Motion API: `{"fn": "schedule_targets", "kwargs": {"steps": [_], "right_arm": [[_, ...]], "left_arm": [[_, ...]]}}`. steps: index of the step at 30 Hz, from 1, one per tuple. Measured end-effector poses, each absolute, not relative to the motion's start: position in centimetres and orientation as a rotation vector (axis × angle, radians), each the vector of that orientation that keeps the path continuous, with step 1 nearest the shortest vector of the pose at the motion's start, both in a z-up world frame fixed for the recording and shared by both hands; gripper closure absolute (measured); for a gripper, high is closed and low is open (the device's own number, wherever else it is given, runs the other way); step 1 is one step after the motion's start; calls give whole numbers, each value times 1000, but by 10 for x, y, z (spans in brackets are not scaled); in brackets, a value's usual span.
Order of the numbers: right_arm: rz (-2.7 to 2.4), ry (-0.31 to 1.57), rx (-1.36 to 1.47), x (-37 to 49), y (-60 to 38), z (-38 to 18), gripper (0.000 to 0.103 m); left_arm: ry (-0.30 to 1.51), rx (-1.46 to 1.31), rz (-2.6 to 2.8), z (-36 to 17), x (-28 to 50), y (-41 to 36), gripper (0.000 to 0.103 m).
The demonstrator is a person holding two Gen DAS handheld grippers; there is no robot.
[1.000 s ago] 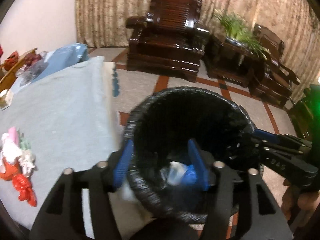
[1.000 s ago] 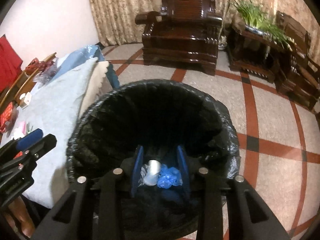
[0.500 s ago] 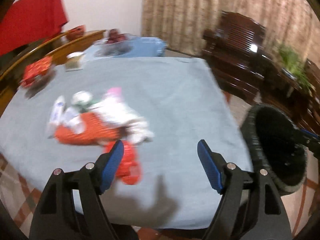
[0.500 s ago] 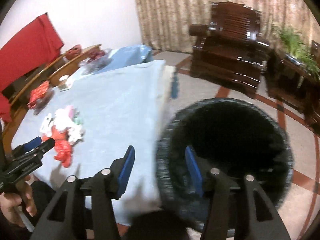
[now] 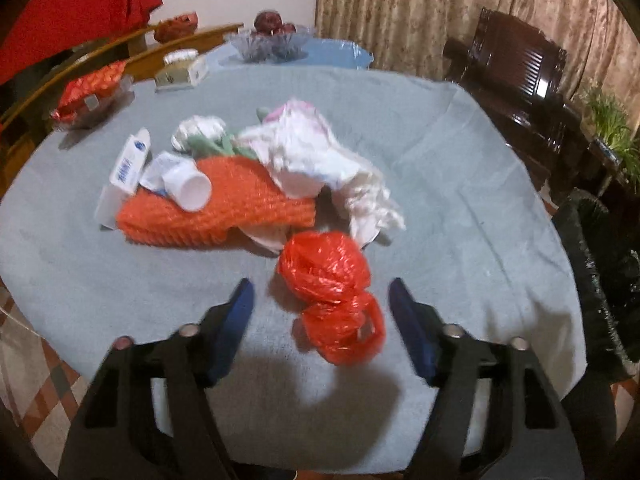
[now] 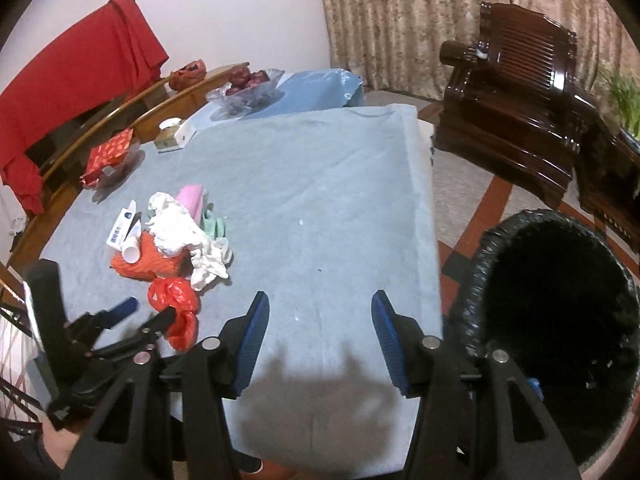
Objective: Collect trash
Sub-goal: 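Grasp the red plastic bag with the left tool while the right tool reaches the white tissue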
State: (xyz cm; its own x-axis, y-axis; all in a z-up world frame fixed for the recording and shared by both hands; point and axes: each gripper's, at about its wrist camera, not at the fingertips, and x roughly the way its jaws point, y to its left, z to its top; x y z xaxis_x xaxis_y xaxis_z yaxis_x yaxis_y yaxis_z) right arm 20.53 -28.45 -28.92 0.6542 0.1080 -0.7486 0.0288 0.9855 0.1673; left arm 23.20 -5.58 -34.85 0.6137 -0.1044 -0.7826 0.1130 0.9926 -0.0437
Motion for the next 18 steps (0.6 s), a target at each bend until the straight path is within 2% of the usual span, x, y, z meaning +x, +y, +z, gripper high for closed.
{"fn": "schedule_targets", "kwargs": {"steps": [3, 4, 5, 8, 18], "right_arm": [[56, 872, 165, 216, -277, -294, 50], [60, 876, 164, 219, -274, -296, 50], [65, 879, 163, 222, -272, -297, 50], [88, 887, 162, 232, -262, -299, 50], [213, 905, 162, 262, -202, -309, 51]], "left_arm": [[924, 4, -146, -359, 240, -52, 59], [930, 2, -161, -361, 242, -51, 76], [936, 6, -183, -363, 244, -51, 83], [898, -3, -201, -355, 240, -45, 86], [786, -92, -189, -303, 212, -2, 86]]}}
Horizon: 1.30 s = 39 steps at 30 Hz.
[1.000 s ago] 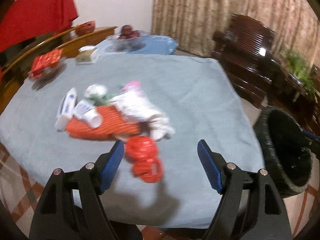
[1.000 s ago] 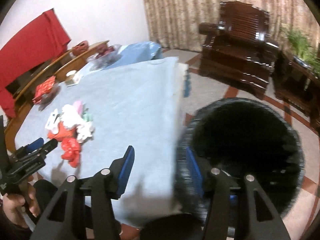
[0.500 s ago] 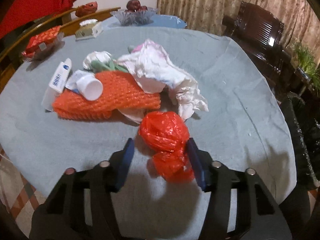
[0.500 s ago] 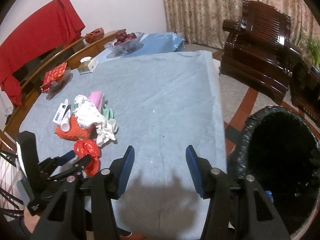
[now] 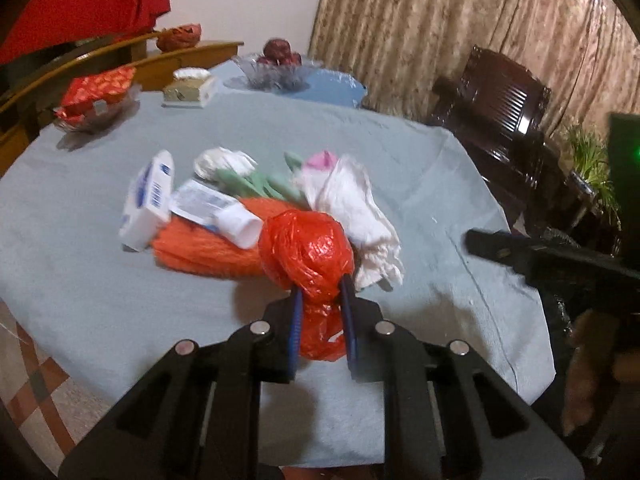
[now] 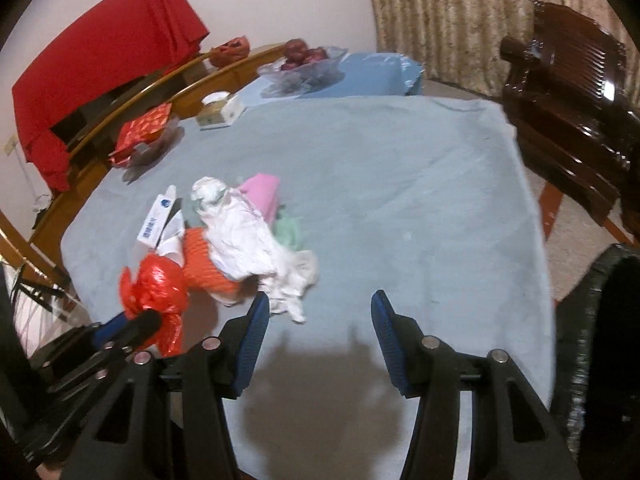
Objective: Collect trash
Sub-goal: 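Grasp the red plastic bag with the left tool while the right tool reaches the white tissue, then grasp the white tissue with the right tool while the left tool carries the red bag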
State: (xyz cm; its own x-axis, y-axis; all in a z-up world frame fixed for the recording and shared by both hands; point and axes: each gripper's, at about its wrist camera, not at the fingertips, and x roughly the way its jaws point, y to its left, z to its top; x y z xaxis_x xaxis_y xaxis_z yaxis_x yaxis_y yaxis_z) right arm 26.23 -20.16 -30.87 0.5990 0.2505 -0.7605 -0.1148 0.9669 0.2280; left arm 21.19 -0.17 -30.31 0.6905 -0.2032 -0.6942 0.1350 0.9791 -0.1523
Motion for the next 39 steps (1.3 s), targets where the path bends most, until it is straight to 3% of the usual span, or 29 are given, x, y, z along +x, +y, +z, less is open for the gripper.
{"fn": "schedule_targets", "kwargs": {"steps": [14, 17, 18, 19, 39], "right_arm": [[296, 939, 112, 314, -131, -324, 53], [302, 972, 101, 320, -129, -333, 75], [306, 981, 94, 320, -128, -335, 89], [315, 990, 93, 320, -129, -336, 94], [200, 805, 144, 248, -242, -238, 97]], "left_arm": [[726, -74, -114, -287, 234, 35, 86], [730, -75, -106, -288, 238, 41, 86], [730, -76, -106, -288, 239, 42, 86], [730, -75, -106, -287, 239, 43, 86], [696, -21, -216, -258, 216, -17, 86]]}}
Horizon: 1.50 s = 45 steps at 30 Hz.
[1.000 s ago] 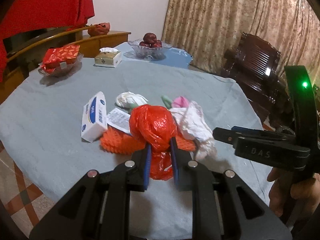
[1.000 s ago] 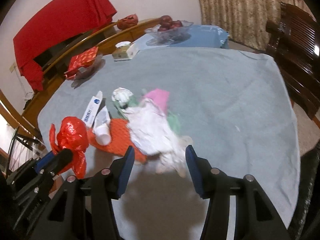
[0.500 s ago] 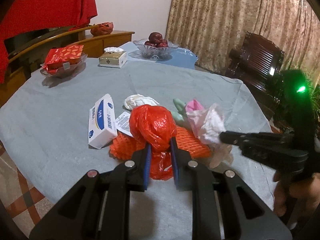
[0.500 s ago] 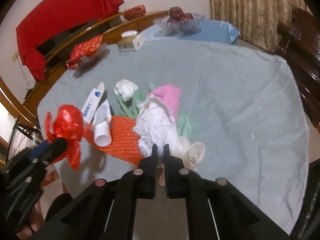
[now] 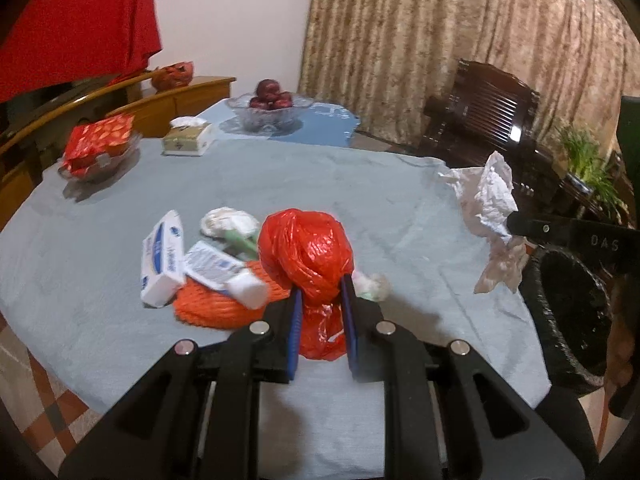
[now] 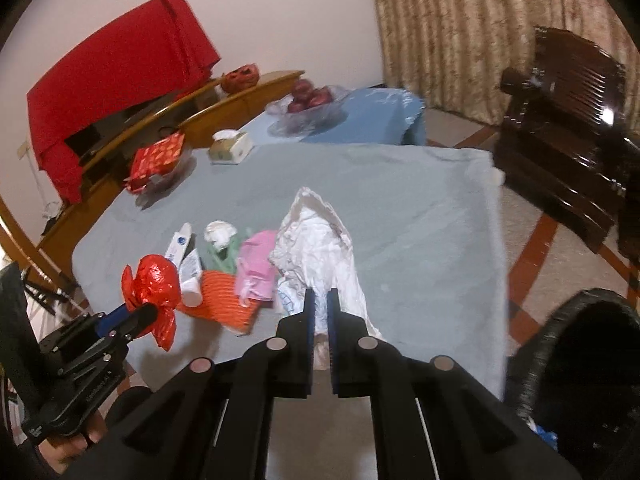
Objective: Collect trash
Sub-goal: 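Grasp the white tissue with the right tool while the left tool carries the red bag, then open both tools over the black bin to drop the red bag and tissue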
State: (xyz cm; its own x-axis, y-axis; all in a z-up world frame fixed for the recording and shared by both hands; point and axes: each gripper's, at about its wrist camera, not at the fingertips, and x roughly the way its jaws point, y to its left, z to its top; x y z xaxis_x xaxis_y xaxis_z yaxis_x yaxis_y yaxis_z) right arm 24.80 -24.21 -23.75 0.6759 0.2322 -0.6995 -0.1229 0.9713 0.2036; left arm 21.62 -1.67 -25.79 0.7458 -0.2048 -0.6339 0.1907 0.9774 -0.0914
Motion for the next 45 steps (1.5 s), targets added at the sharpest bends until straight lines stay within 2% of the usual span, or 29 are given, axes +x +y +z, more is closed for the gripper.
{"fn": "schedule_targets", "kwargs": {"steps": [9, 19, 25, 38, 41, 42, 43, 44, 45], "right_arm": [[89, 797, 172, 208, -313, -237, 97], [-71, 776, 198, 153, -407, -239, 97], [-157, 790, 187, 126, -462, -252, 97], [-289, 854, 228, 117, -536, -297, 97], [-342, 870, 234, 116, -544, -305, 90], [-376, 877, 251, 116, -547, -309, 83], [-384, 879, 263, 114, -549, -312, 68], [-402, 876, 263, 113, -550, -313, 62], [-422, 866, 253, 111, -549, -313, 60]], "left_arm": [[691, 16, -283, -237, 201, -92, 86], [693, 57, -417, -227, 183, -210, 86], [707, 81, -492, -235, 170, -281, 86], [772, 134, -463, -262, 153, -376, 85], [770, 146, -459, -266, 150, -388, 83], [779, 149, -458, -268, 150, -392, 82], [786, 155, -458, -271, 151, -396, 79], [788, 160, -461, -273, 150, -398, 72], [787, 167, -462, -274, 150, -399, 67]]}}
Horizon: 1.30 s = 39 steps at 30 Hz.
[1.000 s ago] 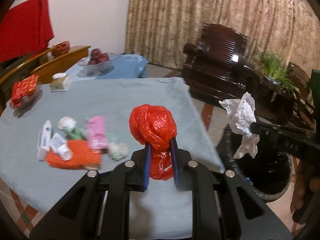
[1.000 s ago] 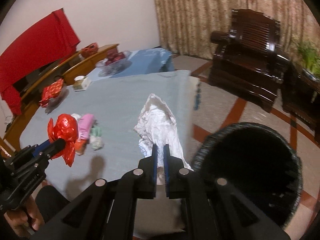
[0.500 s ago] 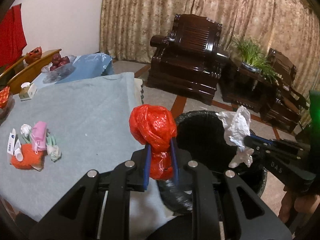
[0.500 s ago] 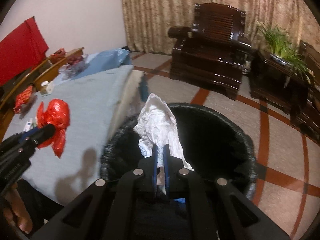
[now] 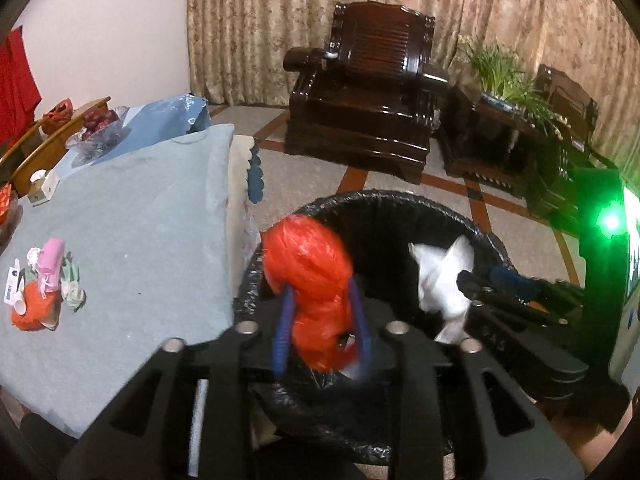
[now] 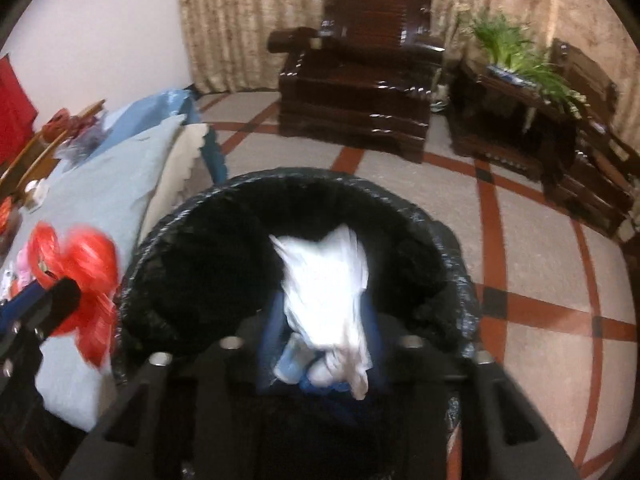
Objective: Collect trash
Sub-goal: 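Open both tools over the black bin to drop the red bag and tissue, then move both tools back toward the remaining trash on the table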
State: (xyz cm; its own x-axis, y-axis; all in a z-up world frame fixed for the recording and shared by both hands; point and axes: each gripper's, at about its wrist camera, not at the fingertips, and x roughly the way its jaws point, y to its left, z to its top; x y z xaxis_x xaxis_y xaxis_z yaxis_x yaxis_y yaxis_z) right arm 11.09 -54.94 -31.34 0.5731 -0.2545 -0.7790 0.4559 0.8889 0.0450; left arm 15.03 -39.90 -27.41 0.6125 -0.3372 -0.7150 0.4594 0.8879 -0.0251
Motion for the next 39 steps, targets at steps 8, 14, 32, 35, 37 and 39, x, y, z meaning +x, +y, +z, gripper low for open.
{"fn": "schedule_targets", "kwargs": {"steps": [8, 14, 32, 35, 37, 39], "right_arm": [[-448, 855, 265, 98, -546, -307, 59], [-433, 823, 272, 101, -517, -286, 47], [-165, 760, 138, 174, -303, -250, 34], [-104, 759, 108, 191, -272, -251, 34], [-65, 772, 112, 203, -255, -255, 34], [-24, 776, 119, 212, -240, -258, 34]], "left_arm": [[755, 190, -423, -269, 148, -385, 36], [719, 166, -350, -249, 155, -333, 28], [679, 16, 95, -242, 190, -52, 18], [698, -22, 171, -255, 198, -3, 18], [698, -48, 186, -260, 202, 17, 18], [691, -63, 207, -263, 205, 37, 18]]}}
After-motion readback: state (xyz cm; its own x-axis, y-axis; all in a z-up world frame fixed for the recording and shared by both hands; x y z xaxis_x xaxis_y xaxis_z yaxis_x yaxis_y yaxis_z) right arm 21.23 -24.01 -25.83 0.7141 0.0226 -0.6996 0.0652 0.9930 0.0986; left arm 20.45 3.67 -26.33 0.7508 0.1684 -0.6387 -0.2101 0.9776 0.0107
